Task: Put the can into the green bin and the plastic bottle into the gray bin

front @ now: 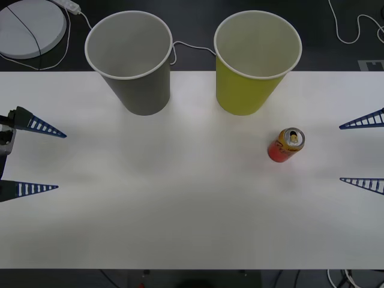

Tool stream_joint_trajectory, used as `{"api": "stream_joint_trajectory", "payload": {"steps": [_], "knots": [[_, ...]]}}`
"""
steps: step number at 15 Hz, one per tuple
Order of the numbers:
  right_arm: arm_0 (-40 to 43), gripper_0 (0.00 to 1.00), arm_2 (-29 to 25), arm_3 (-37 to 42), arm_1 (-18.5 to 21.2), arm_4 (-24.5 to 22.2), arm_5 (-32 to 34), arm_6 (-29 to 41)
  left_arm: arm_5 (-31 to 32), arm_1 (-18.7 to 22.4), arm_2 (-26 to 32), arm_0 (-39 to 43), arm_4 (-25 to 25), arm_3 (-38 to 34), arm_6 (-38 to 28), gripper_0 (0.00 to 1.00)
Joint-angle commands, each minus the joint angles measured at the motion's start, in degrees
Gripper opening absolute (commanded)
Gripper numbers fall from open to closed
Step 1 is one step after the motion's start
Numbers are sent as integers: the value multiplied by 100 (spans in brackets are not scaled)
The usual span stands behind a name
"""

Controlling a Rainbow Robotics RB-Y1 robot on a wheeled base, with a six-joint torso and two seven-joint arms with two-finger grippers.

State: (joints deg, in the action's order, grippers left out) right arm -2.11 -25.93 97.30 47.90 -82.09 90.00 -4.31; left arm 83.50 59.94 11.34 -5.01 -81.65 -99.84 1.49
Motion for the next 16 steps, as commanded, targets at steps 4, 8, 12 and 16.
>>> {"api": "stream_joint_trajectory", "payload": {"steps": [4,8,12,16], "knots": [[-79,100,-44,-9,18,18,0,0,0,0,0,0,0,0,0,100],[-9,100,-62,-97,123,272,0,-44,0,0,0,0,0,0,0,100],[158,100,-88,-765,123,677,0,-176,0,0,0,0,0,0,0,100],[158,100,-79,-1688,79,905,0,-466,0,0,0,0,0,0,0,100]]}}
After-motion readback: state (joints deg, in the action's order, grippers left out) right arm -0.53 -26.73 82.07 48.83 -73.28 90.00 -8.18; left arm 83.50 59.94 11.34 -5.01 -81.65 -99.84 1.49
